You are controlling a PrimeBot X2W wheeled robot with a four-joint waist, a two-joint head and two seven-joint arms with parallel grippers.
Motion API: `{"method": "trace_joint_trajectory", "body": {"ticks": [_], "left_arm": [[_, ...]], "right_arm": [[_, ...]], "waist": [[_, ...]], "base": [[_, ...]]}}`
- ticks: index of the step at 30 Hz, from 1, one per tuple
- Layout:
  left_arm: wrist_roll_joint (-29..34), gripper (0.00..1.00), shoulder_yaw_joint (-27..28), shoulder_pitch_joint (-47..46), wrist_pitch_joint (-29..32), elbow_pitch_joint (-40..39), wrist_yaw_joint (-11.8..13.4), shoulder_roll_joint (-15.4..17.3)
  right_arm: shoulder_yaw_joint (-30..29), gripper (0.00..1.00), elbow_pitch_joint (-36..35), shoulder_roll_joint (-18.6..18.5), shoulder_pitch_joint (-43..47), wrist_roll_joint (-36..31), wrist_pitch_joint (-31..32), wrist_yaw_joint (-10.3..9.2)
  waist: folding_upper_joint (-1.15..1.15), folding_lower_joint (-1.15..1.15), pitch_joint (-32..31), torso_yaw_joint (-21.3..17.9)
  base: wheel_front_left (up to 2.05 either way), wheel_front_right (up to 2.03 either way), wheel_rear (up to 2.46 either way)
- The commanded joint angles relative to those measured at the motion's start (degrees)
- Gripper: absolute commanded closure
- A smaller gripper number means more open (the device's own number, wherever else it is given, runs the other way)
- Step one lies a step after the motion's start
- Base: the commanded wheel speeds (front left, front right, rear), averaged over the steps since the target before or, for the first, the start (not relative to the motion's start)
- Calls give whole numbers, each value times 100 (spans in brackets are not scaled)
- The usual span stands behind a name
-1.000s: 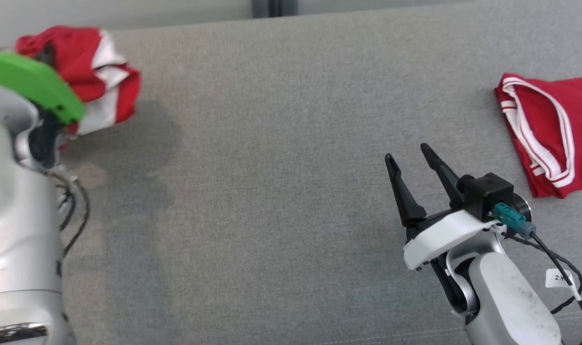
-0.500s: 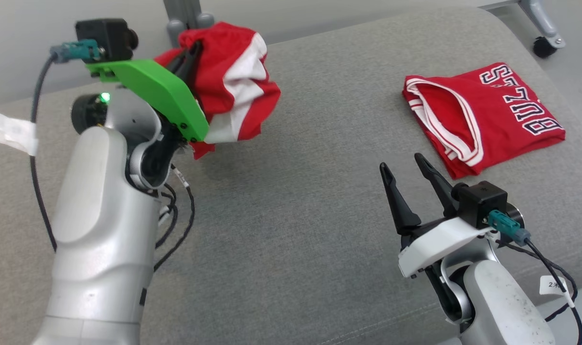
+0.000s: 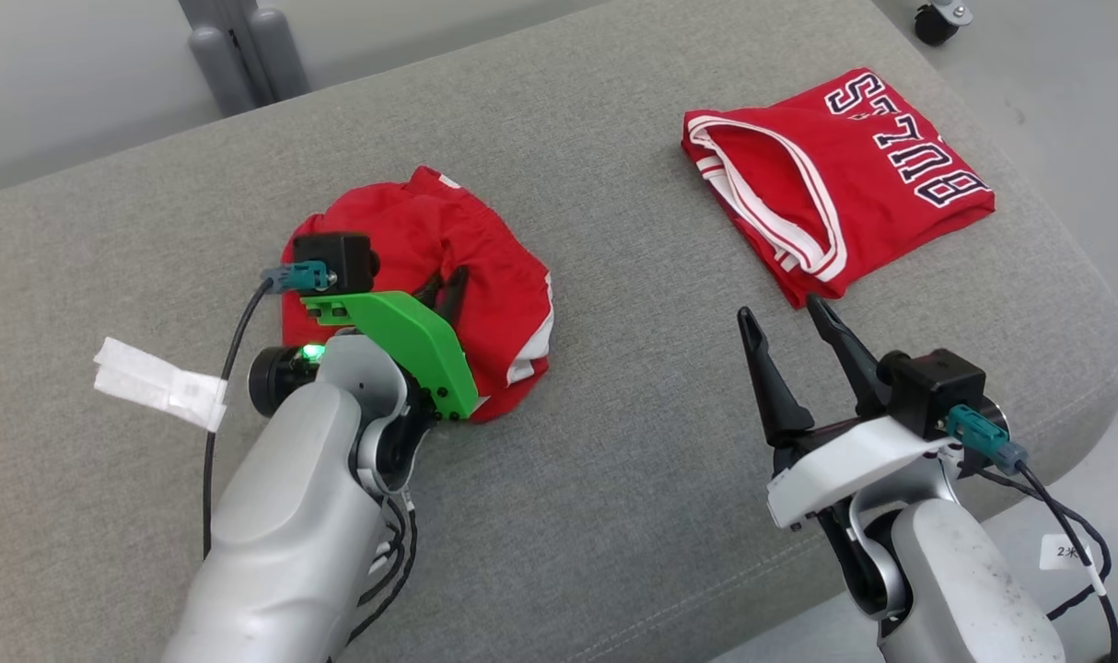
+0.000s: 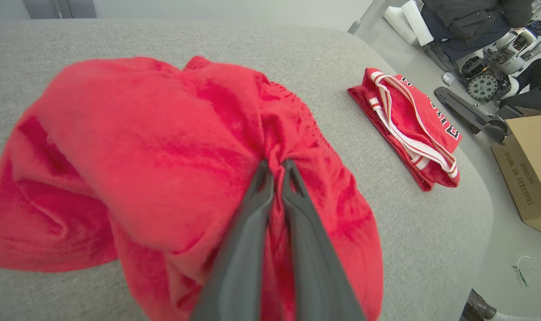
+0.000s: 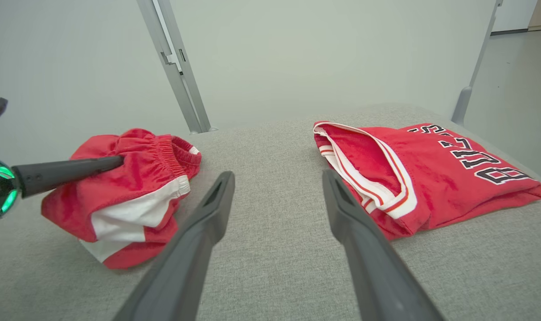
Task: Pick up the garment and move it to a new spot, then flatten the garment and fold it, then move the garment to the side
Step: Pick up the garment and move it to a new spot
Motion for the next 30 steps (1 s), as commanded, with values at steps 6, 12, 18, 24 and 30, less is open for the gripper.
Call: {"method": "trace_joint_trajectory", "body": {"ticks": [6,12,18,24,30], "left_arm": [[54,0,81,132,-769,296,38,93],[70,0,196,400,-1523,98,-110,257],[299,0,269,1143,-2394,-609,-214,522],[755,0,798,2000,-2498,-1606,-96,631],[1384,0,1421,2856,-2493,-2412,-250,557]], "right_arm": [[-163,0,-41,-14,87,-110,24,-6],[-379,0,-162,-49,236,-144,81,-6],[-771,0,-302,-37,531,-166,145,-6],[-1116,0,-368,0,804,-169,91,-6],[-1204,0,-254,-68,802,-233,-3,-6]], "waist": [[0,0,-181,530],[0,0,-440,1018],[0,0,-710,1474],[0,0,-793,1710],[0,0,-797,1775]], "base": [[0,0,0],[0,0,0],[0,0,0],[0,0,0],[0,0,0]]}}
